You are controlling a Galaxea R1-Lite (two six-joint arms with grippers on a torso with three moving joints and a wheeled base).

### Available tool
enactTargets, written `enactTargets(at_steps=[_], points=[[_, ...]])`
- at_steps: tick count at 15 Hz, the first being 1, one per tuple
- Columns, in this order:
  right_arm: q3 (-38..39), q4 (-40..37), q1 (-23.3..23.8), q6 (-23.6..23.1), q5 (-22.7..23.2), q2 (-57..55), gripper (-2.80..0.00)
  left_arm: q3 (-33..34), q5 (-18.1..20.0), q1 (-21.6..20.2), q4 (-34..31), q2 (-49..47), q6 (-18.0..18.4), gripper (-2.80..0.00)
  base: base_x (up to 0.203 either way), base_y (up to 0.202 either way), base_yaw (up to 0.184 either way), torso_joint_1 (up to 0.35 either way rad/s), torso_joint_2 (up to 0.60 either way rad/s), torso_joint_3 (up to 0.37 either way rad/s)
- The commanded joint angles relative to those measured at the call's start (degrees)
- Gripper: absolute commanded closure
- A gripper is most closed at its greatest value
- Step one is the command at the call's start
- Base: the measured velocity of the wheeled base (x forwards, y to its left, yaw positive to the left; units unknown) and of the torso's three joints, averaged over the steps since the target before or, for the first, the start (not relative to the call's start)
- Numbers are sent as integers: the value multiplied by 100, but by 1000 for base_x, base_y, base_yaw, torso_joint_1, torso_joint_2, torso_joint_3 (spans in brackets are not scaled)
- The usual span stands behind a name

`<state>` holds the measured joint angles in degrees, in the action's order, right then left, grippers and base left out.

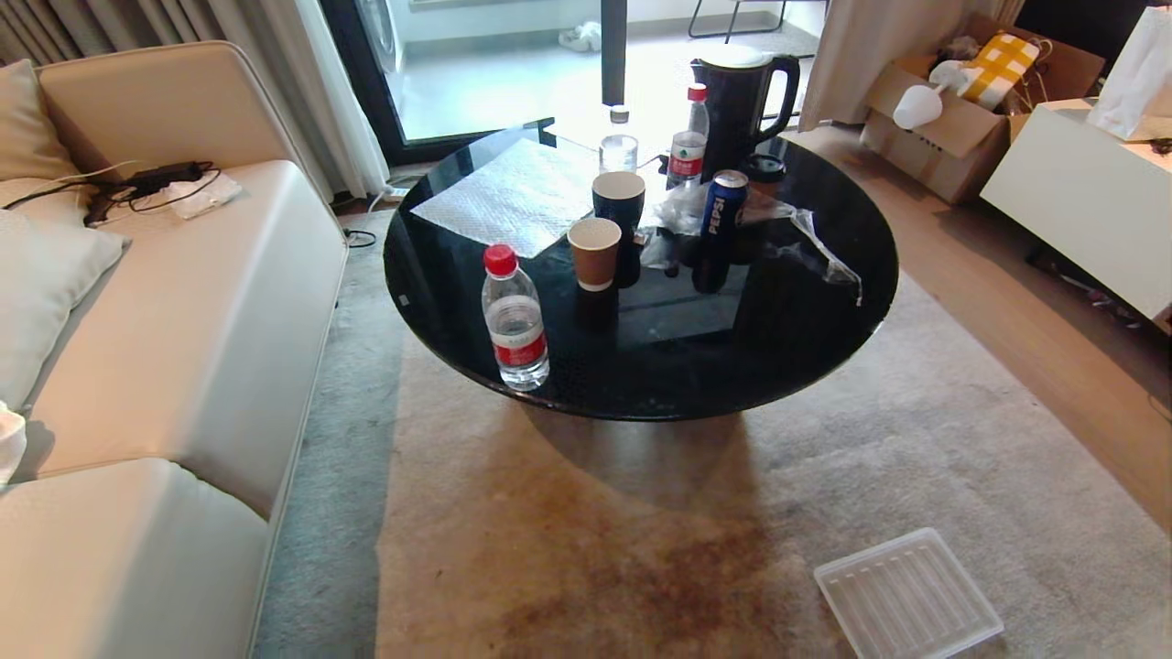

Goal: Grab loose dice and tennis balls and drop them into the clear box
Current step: Put the toys in the box

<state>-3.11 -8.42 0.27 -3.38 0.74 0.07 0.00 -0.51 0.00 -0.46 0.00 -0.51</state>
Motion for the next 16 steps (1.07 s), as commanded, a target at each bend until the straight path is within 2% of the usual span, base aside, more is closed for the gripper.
enactTargets(at_steps=[1, 3, 13, 16], points=[[3, -10, 0, -4, 5, -7, 0, 0, -2, 0, 2, 0, -2, 0, -188, 0, 2, 4, 1, 1], [-6, -10, 0, -4, 5, -7, 0, 9, -2, 0, -6, 0, 7, 0, -154, 0, 0, -2, 6, 6], [-6, -10, 0, -13, 5, -7, 0, 0, -2, 0, -6, 0, 7, 0, 0, 0, 0, 0, 0, 0], [-6, -10, 0, -13, 5, -7, 0, 0, -2, 0, -6, -9, 7, 0, 3, 6, -110, 2, 0, 3]])
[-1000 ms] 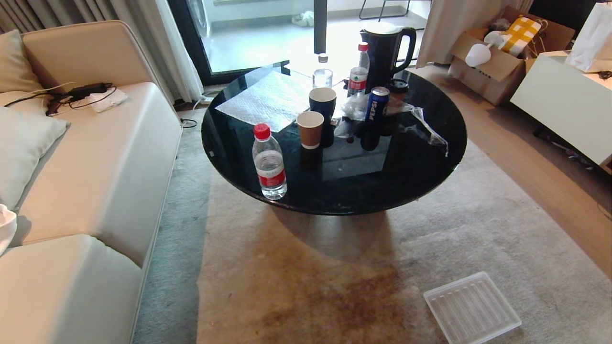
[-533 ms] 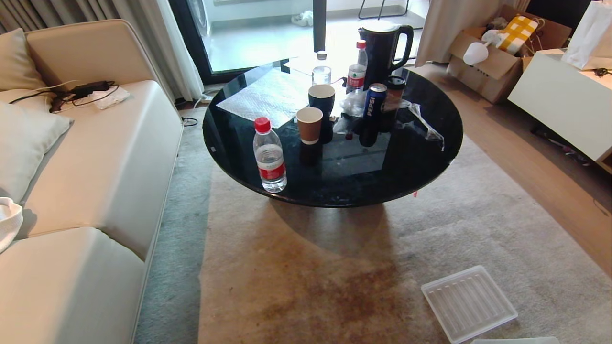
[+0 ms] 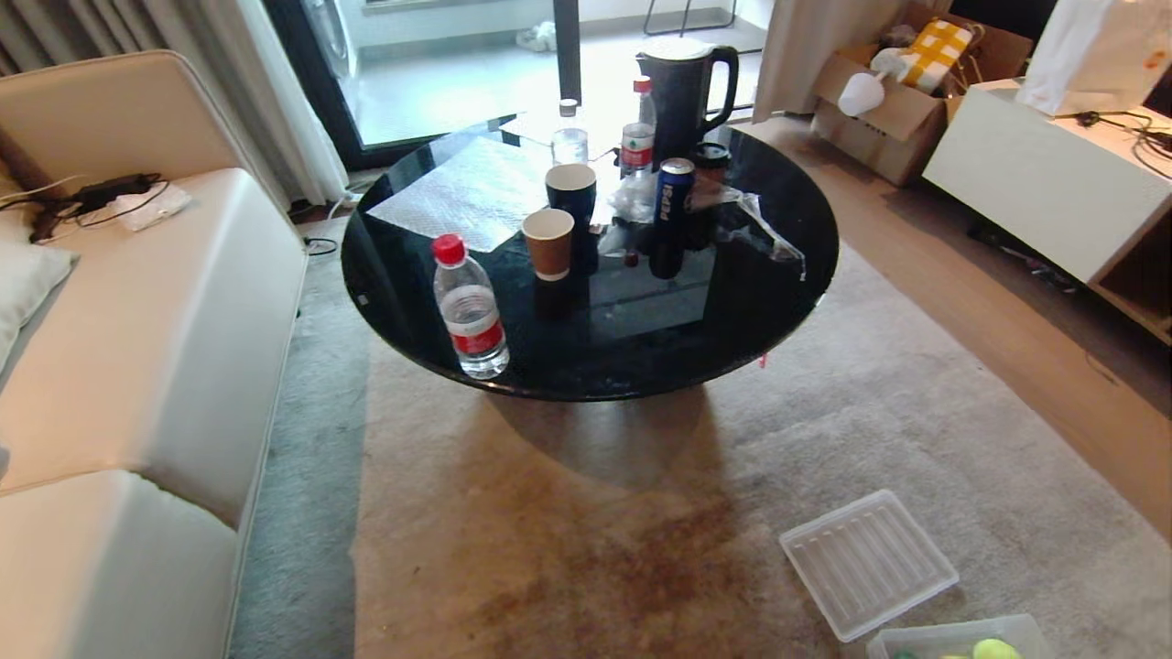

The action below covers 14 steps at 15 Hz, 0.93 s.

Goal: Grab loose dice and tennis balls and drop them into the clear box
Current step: Put the toys in the box

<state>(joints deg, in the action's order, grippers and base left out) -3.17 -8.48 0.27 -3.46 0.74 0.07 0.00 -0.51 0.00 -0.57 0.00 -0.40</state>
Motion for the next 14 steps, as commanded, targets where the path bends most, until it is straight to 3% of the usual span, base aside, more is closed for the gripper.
enactTargets(at_steps=[1, 11, 14], points=[[1, -5, 0, -5, 5, -7, 0, 0, -2, 0, 4, -9, -4, 0, 2, 10, -163, 1, 4, 6], [1, -5, 0, -5, 5, -7, 0, 0, -2, 0, 4, -9, -4, 0, 0, 11, -162, 3, 3, 1], [1, -5, 0, -5, 5, 1, 0, 0, -2, 0, 13, -9, -4, 0, -2, 5, -65, 2, 1, 3]])
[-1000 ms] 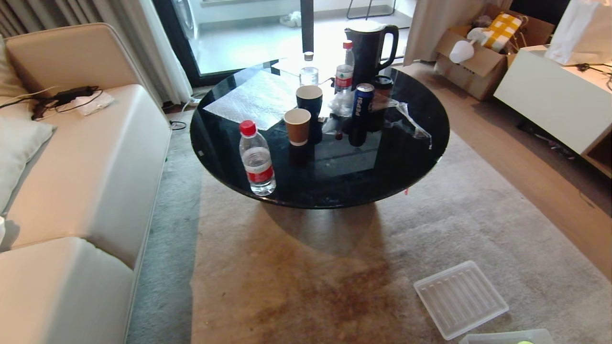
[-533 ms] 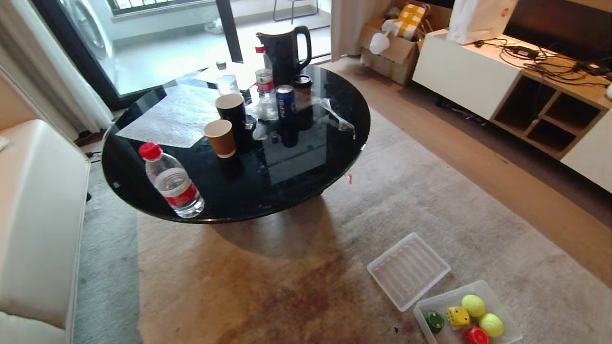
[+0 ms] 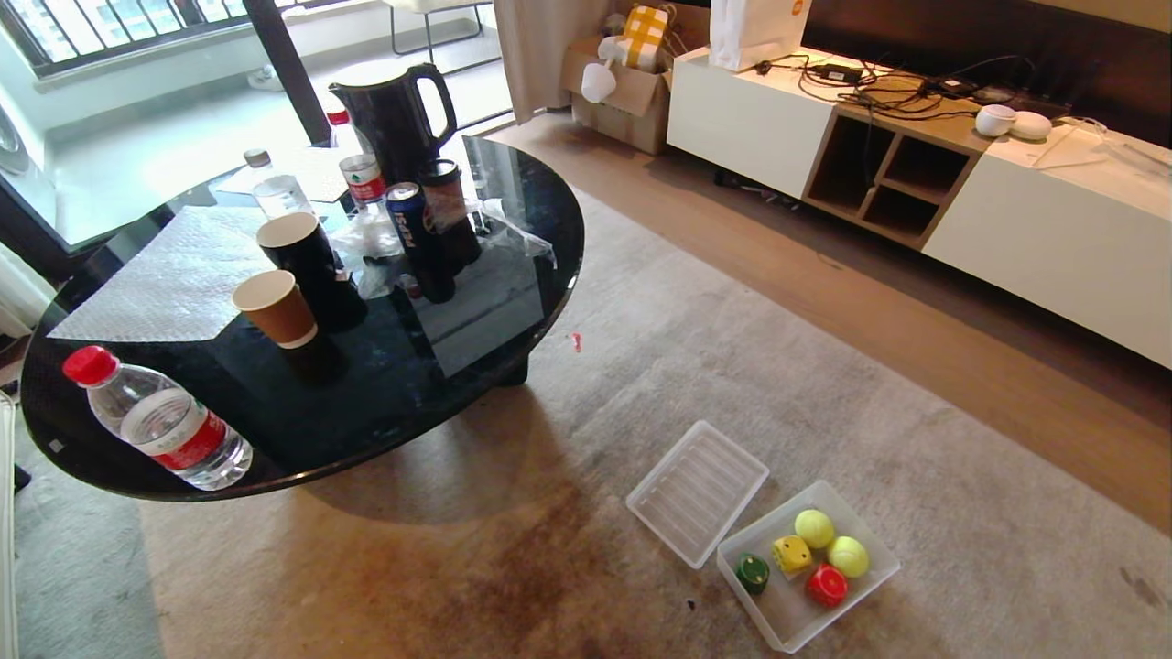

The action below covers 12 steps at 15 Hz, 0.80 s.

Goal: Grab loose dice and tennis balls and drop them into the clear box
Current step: Put the toys in the box

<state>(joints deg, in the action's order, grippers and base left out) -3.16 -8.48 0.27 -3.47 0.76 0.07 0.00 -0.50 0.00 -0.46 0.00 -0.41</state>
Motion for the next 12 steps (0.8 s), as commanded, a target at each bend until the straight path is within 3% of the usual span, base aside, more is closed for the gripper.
enactTargets(at_steps=[1, 6, 12], points=[[-1, -4, 0, -4, 3, 1, 0, 0, -3, 0, 2, -9, -2, 0, 0, 0, 0, 0, 0, 0], [-1, -4, 0, 5, 3, -7, 0, 0, -3, 0, -6, 0, -2, 0, 0, 0, 0, 0, 1, -21], [-1, -4, 0, 5, 3, -7, 0, 0, -3, 0, -6, 0, -2, 0, 0, 0, 0, 2, 3, -186]])
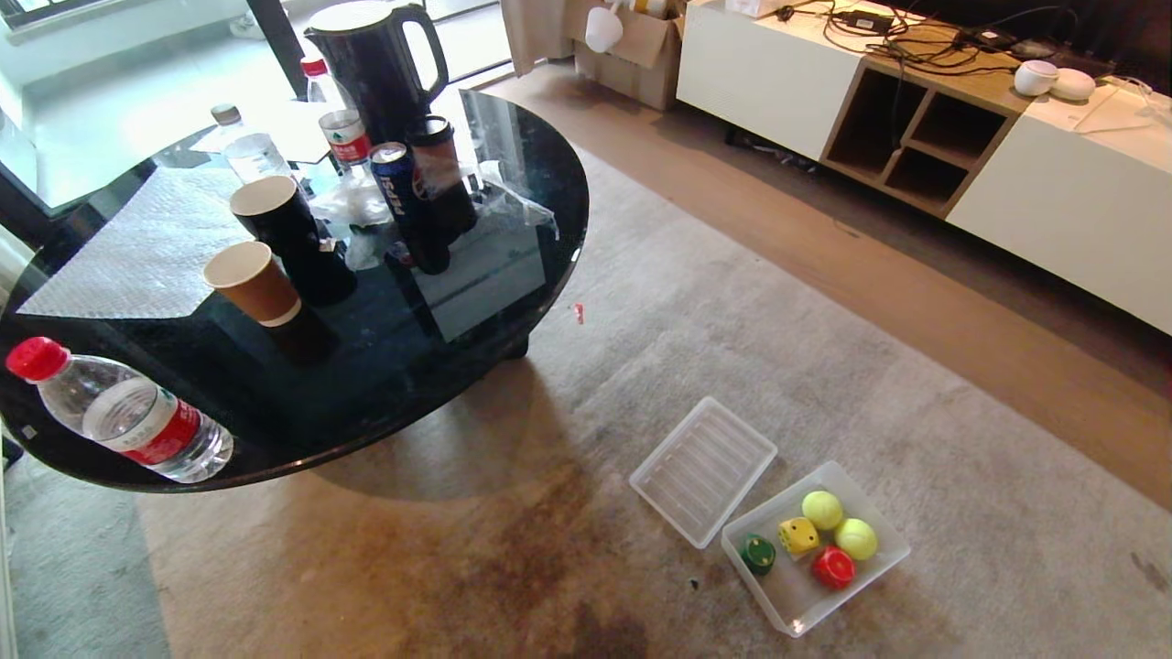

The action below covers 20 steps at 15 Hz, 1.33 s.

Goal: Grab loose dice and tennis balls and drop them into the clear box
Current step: Put the toys in the box

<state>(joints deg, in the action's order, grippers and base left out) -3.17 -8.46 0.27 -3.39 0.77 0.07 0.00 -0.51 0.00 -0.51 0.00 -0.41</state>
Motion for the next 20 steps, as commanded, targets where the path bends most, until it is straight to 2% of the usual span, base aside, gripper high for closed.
enactTargets(at_steps=[1, 20], points=[[1, -7, 0, -4, 2, -7, 0, 0, -2, 0, -2, 0, -3, 0, 0, 0, 0, 2, 2, -193], [1, -15, 0, -13, 2, -7, 0, 0, -2, 0, 7, 0, 6, 0, 0, 0, 0, 2, 3, -200]])
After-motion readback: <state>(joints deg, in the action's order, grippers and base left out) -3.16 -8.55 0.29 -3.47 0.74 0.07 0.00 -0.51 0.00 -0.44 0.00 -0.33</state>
